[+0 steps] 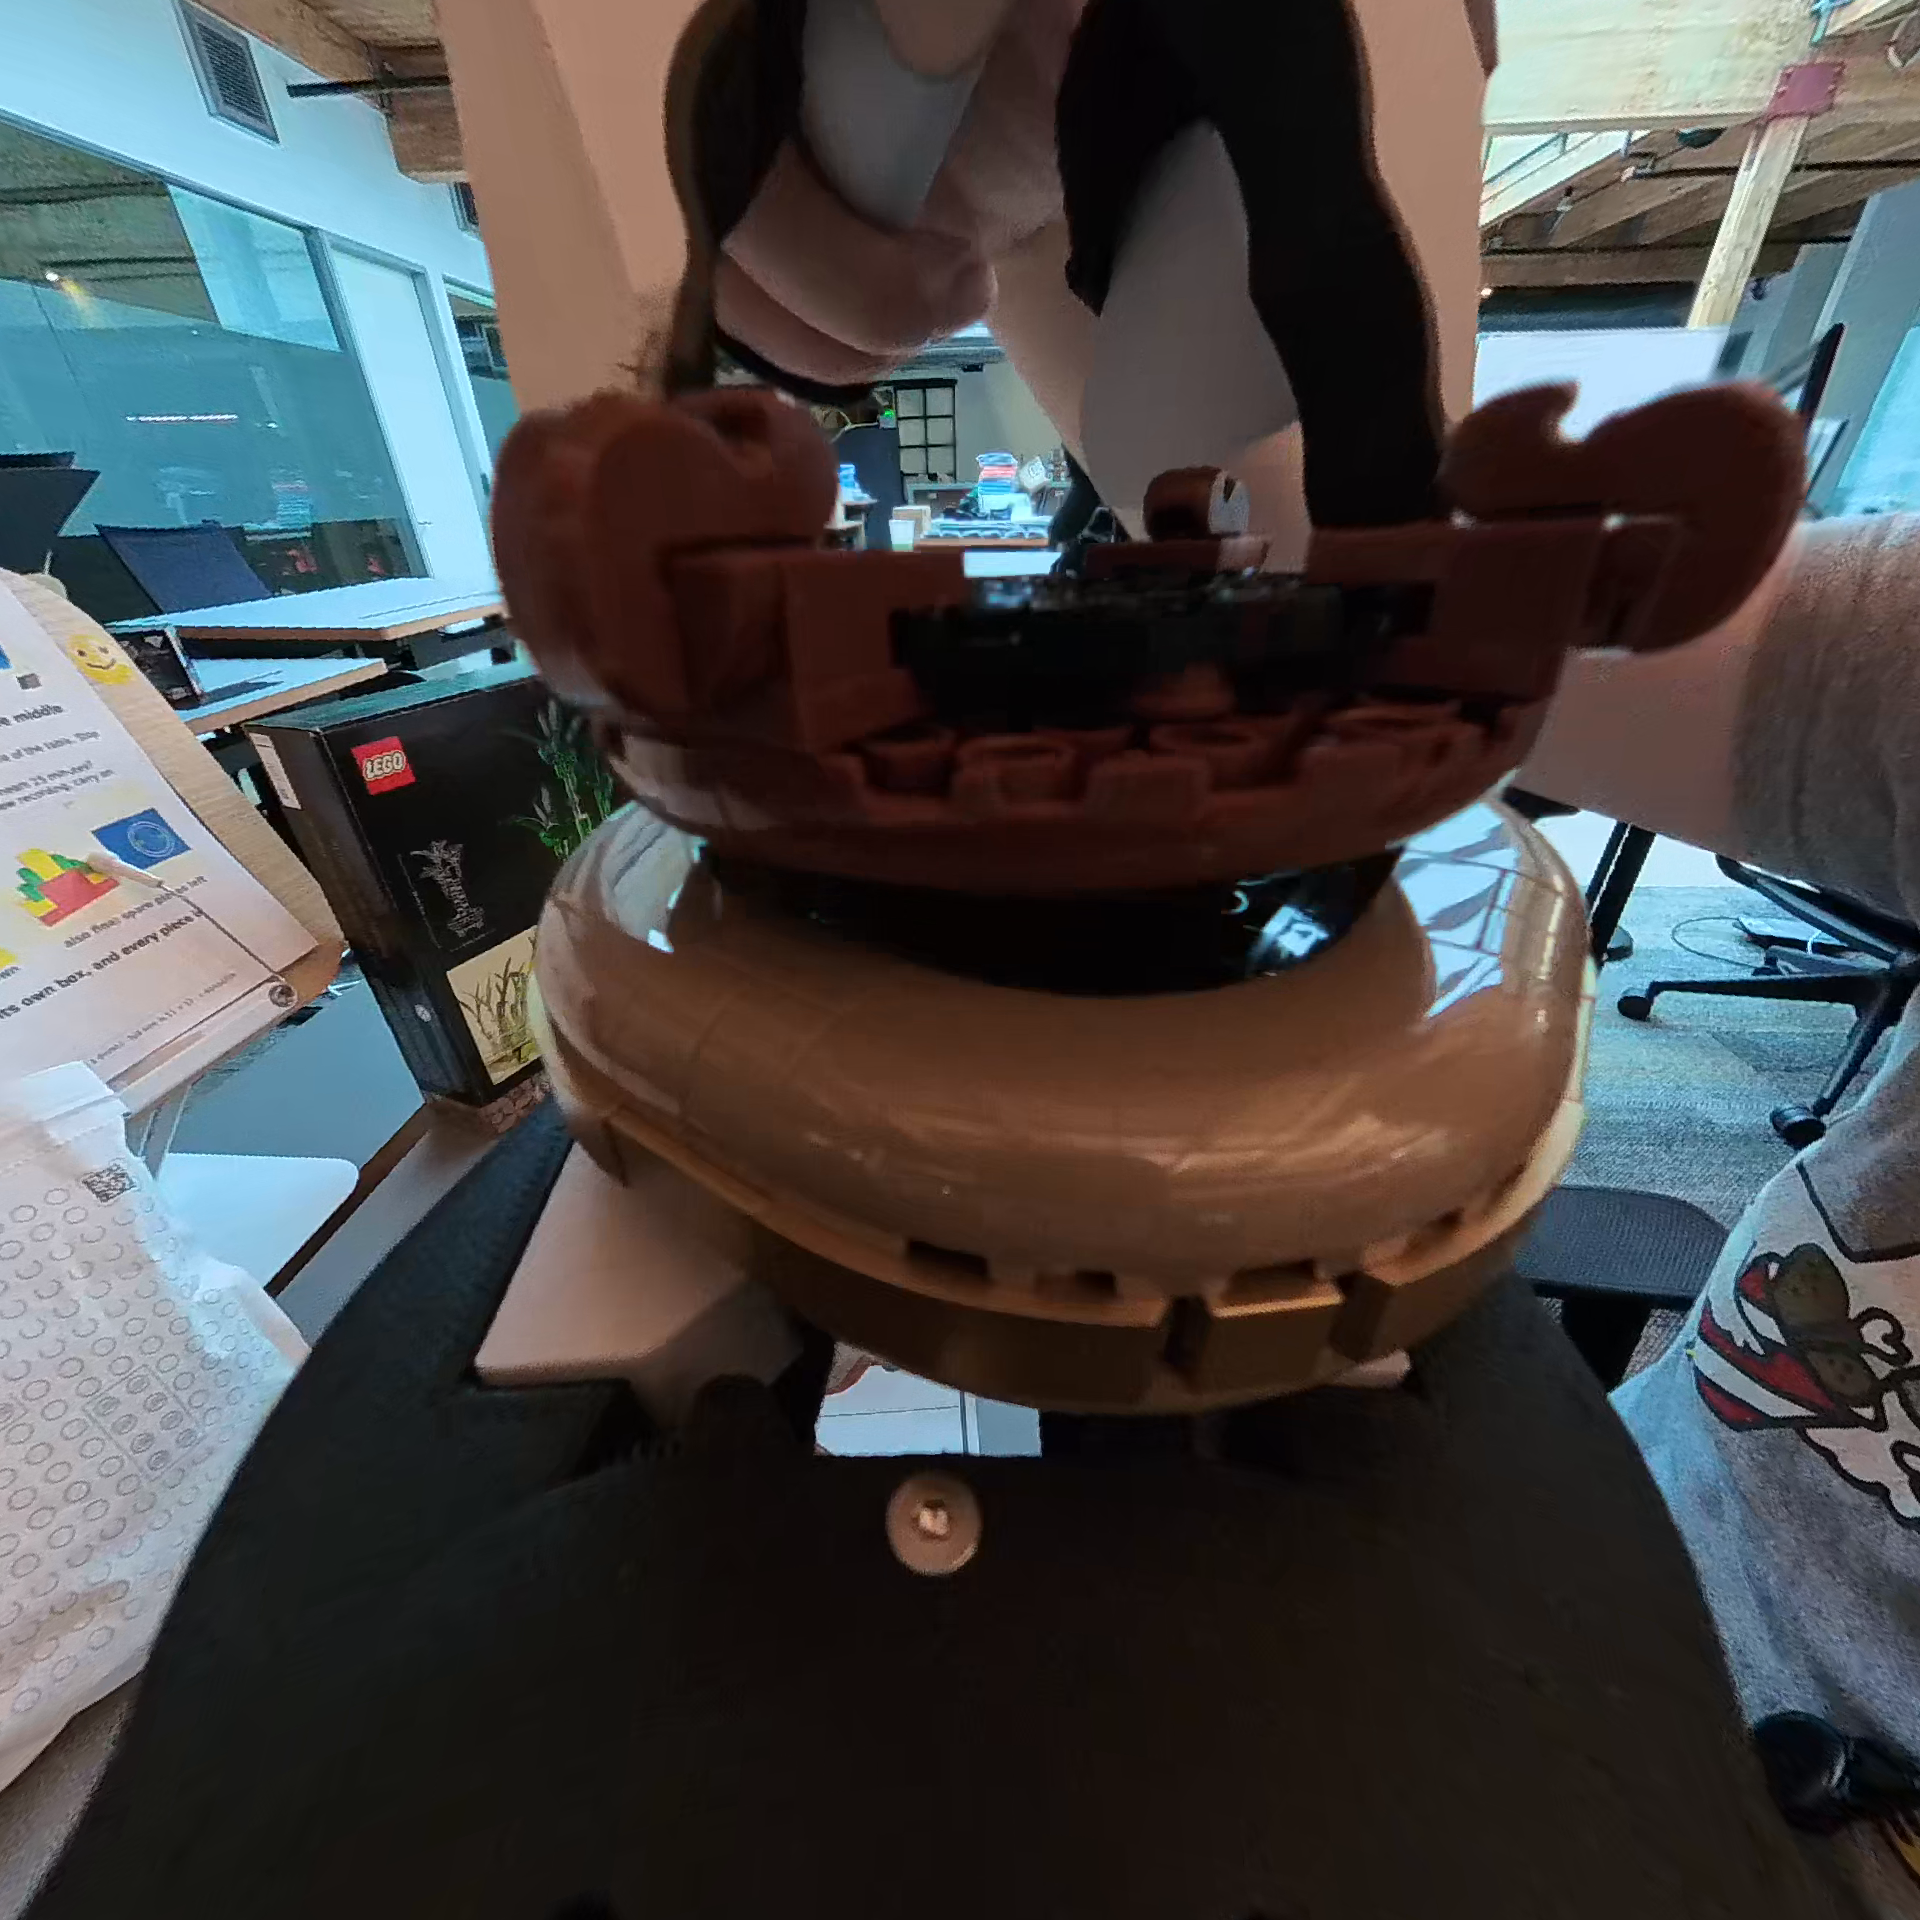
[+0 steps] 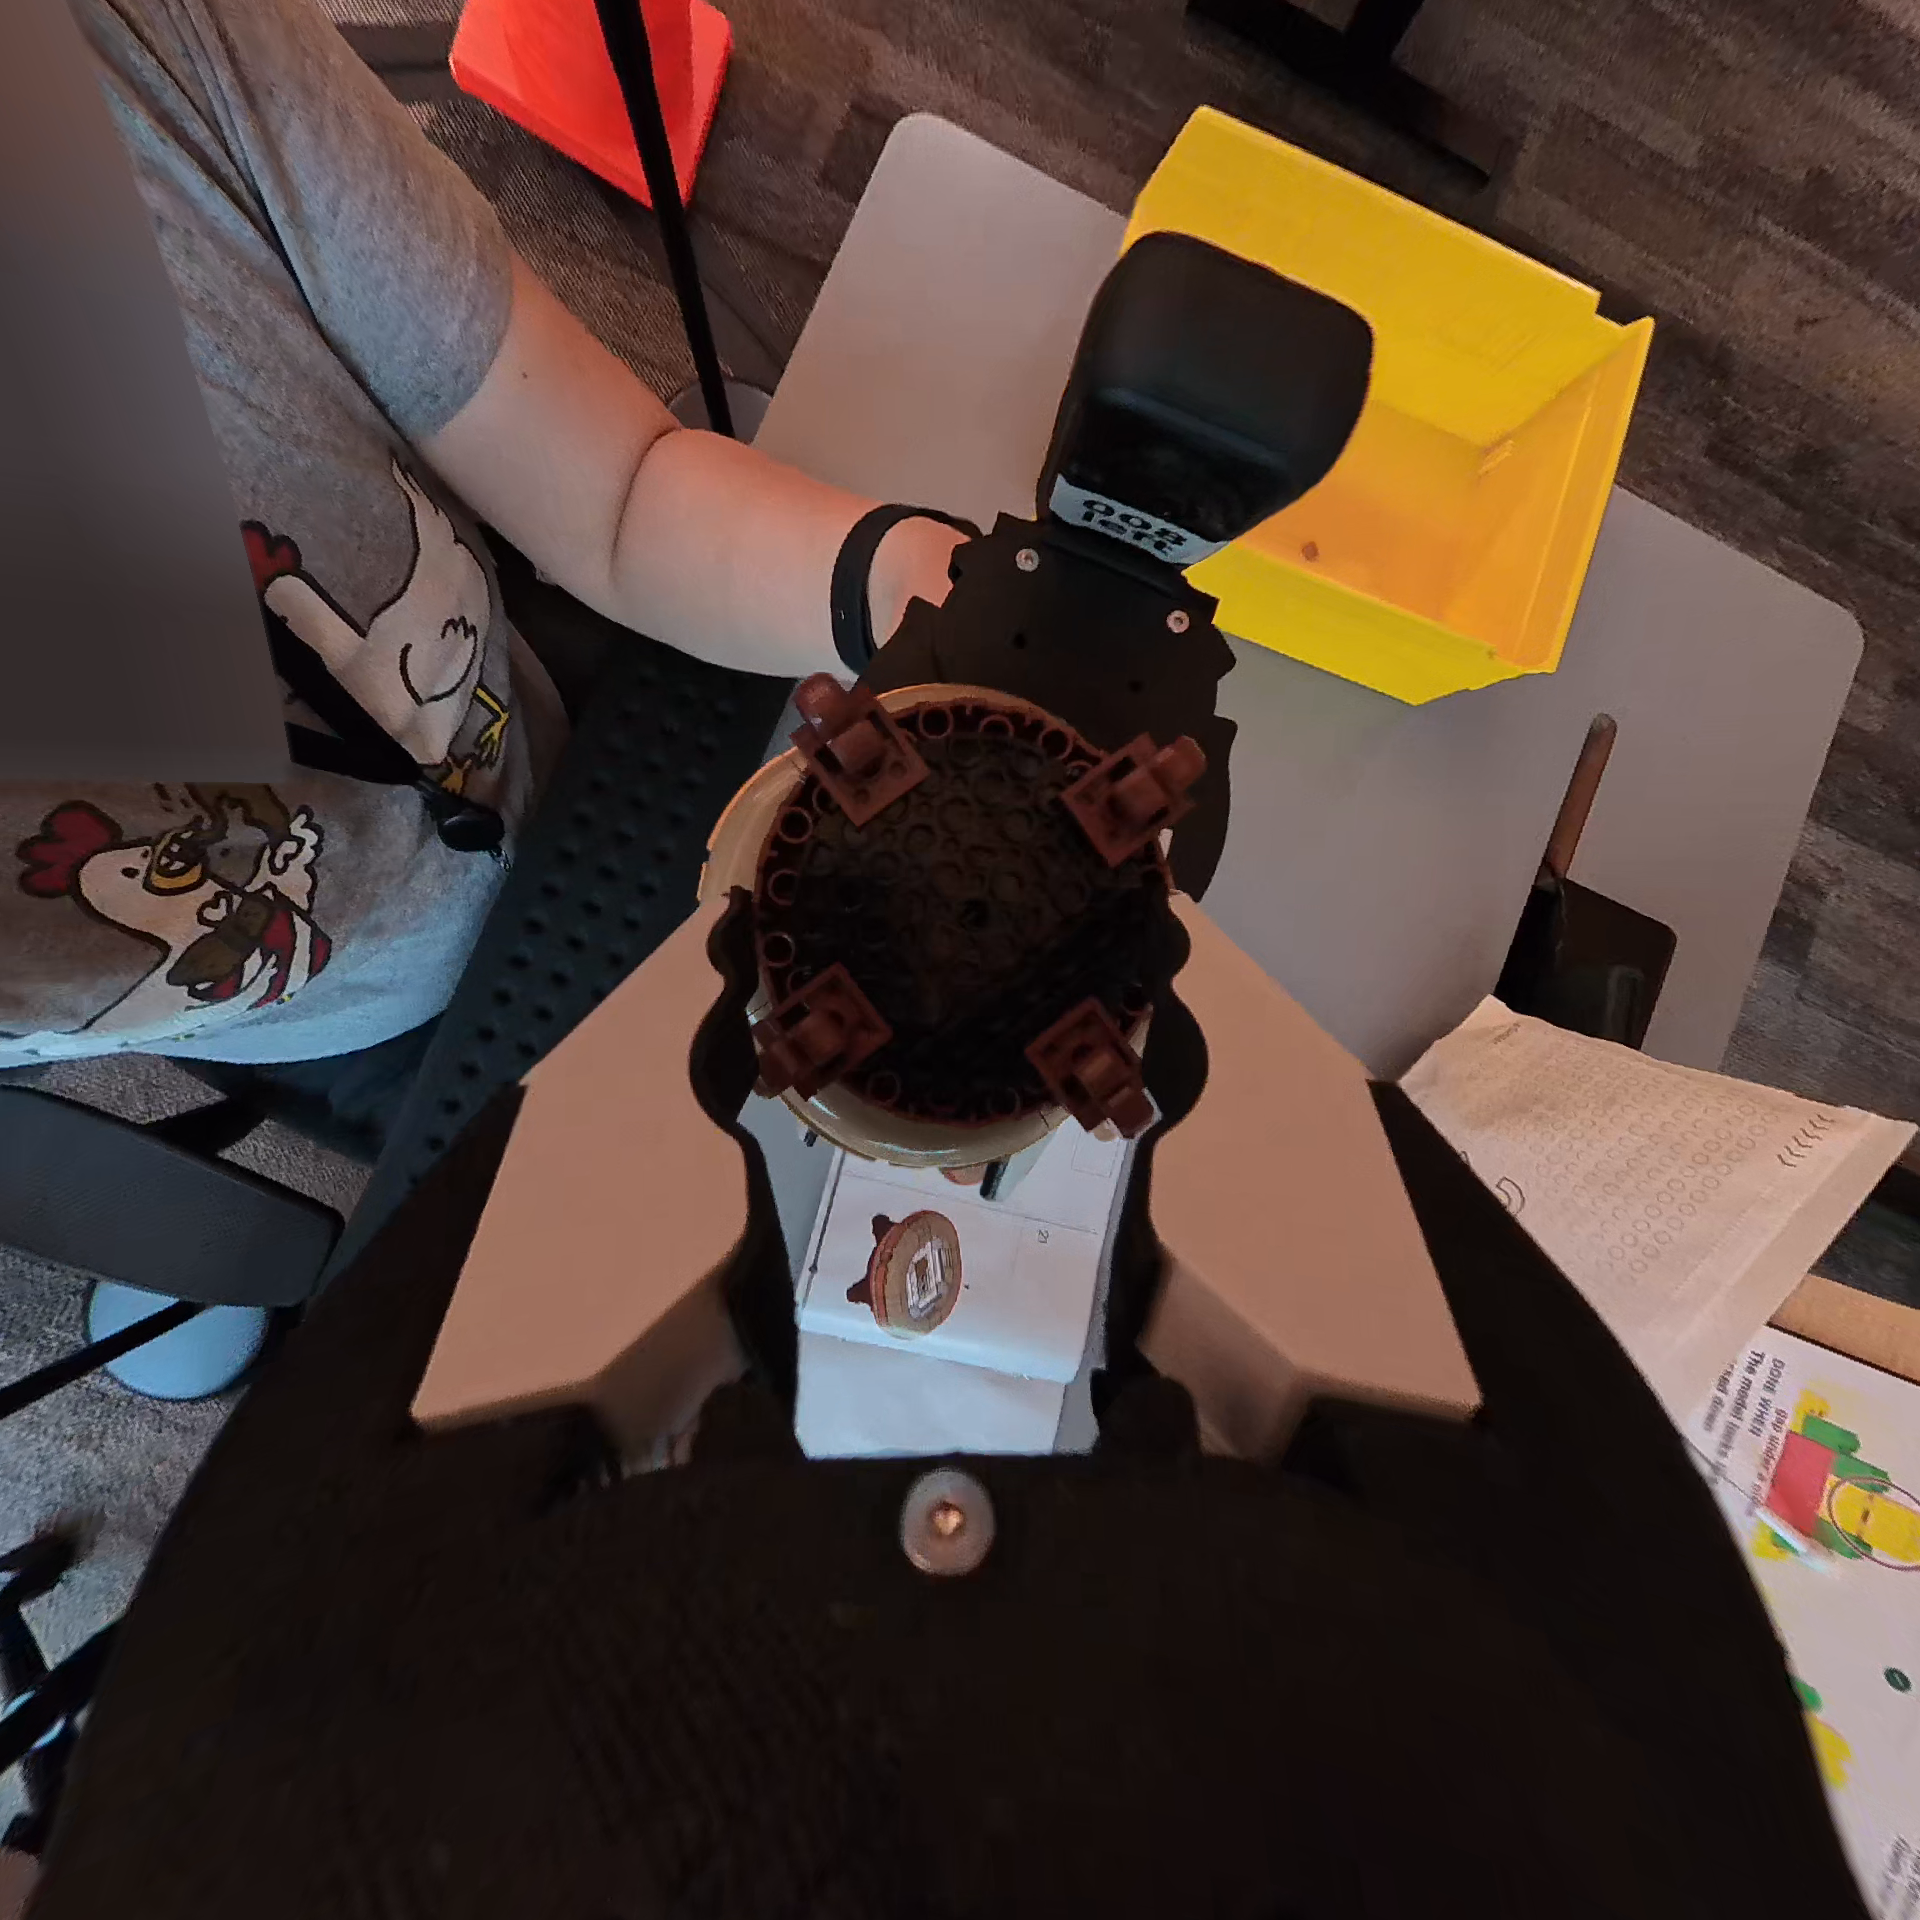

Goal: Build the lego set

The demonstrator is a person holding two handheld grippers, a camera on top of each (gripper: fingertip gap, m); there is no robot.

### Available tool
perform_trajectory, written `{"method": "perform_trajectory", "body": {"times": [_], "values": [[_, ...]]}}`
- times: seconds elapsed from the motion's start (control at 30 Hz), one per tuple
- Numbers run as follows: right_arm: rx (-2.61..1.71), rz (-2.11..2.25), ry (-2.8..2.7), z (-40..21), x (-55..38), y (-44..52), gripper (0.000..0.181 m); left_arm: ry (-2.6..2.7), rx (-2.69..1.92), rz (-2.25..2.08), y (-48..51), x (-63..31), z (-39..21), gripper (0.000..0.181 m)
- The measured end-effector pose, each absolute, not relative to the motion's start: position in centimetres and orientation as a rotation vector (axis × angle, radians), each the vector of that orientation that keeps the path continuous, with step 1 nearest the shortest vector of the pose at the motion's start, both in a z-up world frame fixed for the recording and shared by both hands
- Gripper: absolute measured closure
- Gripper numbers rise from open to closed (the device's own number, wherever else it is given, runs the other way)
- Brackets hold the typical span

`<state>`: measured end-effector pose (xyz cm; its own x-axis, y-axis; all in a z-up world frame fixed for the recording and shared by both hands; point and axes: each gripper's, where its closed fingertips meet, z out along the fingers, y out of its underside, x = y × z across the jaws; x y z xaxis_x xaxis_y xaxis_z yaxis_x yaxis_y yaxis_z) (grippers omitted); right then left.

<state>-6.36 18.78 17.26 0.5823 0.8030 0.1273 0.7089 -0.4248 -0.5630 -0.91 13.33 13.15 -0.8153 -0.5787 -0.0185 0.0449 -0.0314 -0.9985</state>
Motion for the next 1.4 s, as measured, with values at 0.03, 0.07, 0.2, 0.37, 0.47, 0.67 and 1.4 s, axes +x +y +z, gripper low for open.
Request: {"method": "perform_trajectory", "body": {"times": [0.03, 0.07, 0.2, 0.37, 0.47, 0.67, 1.4], "values": [[-2.225, 0.228, -1.192, 17.4, -6.4, 18.8, 0.107, 1.812, -0.559, -1.896, 13.4, -0.9, 13.2, 0.027], [-2.209, 0.245, -1.185, 17.6, -6.5, 18.8, 0.107, 1.811, -0.558, -1.891, 13.4, -0.9, 13.2, 0.028], [-2.141, 0.373, -1.137, 18.8, -7.0, 18.7, 0.106, 1.813, -0.560, -1.887, 13.5, -1.0, 13.3, 0.030], [-2.071, 0.514, -1.074, 19.7, -7.4, 18.6, 0.107, 1.807, -0.547, -1.894, 13.4, -1.3, 13.6, 0.030], [-2.035, 0.622, -1.036, 20.0, -7.5, 18.4, 0.107, 1.811, -0.535, -1.903, 13.3, -1.5, 13.7, 0.030], [-1.962, 0.822, -0.963, 20.2, -7.8, 18.4, 0.107, 1.825, -0.511, -1.921, 13.0, -2.3, 14.1, 0.027], [-1.983, 0.774, -0.956, 21.3, -8.6, 18.7, 0.107, 1.805, -0.584, -1.952, 13.6, -3.5, 15.6, 0.032]]}}
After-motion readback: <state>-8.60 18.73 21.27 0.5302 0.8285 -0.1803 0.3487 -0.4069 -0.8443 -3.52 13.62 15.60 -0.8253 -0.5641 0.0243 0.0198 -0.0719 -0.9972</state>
